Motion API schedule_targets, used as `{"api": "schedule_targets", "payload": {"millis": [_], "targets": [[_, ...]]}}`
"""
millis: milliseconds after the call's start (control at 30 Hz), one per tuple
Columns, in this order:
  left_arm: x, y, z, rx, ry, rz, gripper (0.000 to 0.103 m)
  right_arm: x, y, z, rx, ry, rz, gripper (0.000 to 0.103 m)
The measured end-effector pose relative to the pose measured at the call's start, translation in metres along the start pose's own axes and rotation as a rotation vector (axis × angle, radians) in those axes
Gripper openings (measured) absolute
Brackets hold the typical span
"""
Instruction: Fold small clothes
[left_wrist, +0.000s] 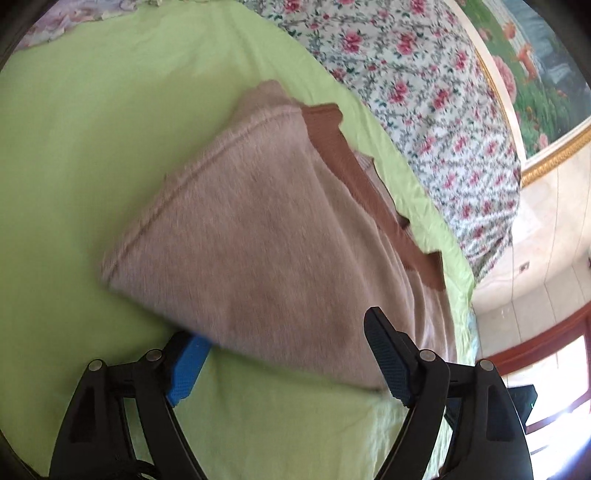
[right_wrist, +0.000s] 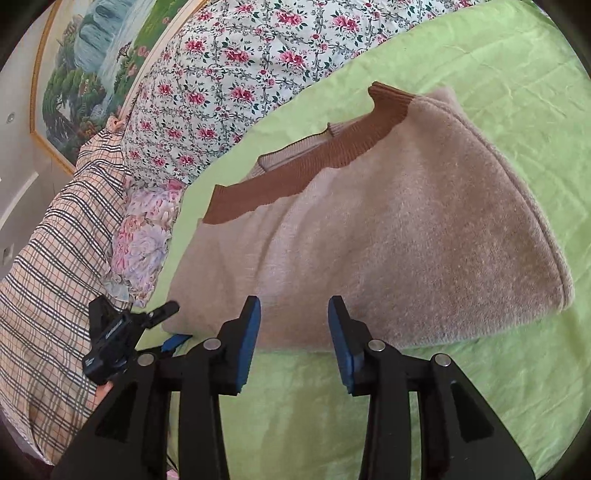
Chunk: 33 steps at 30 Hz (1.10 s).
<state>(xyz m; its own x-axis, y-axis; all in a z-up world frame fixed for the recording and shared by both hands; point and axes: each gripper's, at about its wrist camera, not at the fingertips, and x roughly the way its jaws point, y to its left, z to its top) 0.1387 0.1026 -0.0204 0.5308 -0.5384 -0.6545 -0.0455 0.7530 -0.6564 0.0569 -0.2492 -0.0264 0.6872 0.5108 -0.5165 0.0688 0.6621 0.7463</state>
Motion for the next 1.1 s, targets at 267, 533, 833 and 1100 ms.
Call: {"api": "schedule_targets", "payload": {"millis": [267,533,833,1100], "targets": [[0.021,0.008,0.035,-0.03,-0.052,0.072,0.017,0.008,-0.01,0.014,0.014,0.018,0.002,0.04],[-0.003,-0.04,0.045,0.162,-0.133,0.129,0.009,0.004,-0.028,0.061,0.006,0.019,-0.024,0.04],[0.01,-0.161,0.011,0.476,-0.131,0.047,0.009,0.046,-0.038,0.115,0.08,0.174,0.235,0.074],[0.068,-0.192,-0.038,0.588,0.008,0.055,0.009,0.135,-0.025,0.145,0.162,0.347,0.43,0.075]]}}
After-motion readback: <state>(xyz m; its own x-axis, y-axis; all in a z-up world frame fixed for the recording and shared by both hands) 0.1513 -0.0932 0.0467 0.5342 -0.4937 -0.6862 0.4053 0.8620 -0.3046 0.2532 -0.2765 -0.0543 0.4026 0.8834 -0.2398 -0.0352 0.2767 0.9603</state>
